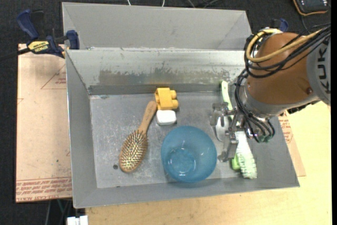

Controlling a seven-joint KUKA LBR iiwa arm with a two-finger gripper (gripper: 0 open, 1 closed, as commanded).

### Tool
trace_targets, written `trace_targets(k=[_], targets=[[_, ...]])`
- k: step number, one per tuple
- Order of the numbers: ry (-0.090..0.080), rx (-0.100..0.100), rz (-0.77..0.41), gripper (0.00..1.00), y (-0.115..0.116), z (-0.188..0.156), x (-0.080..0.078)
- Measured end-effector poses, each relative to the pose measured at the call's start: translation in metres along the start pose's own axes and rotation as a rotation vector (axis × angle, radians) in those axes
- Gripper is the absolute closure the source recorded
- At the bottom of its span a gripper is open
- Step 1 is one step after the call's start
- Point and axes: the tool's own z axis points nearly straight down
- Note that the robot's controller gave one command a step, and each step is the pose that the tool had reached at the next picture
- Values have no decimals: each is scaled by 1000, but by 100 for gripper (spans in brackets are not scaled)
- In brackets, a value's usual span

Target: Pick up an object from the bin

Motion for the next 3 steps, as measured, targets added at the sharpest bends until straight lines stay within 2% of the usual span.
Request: trace_targets(k=[1, 2, 3], targets=[[0, 0, 0, 0, 0, 0, 0], [3, 0, 206, 0, 27, 55, 4], [2, -2, 224, 0, 23, 53, 6]])
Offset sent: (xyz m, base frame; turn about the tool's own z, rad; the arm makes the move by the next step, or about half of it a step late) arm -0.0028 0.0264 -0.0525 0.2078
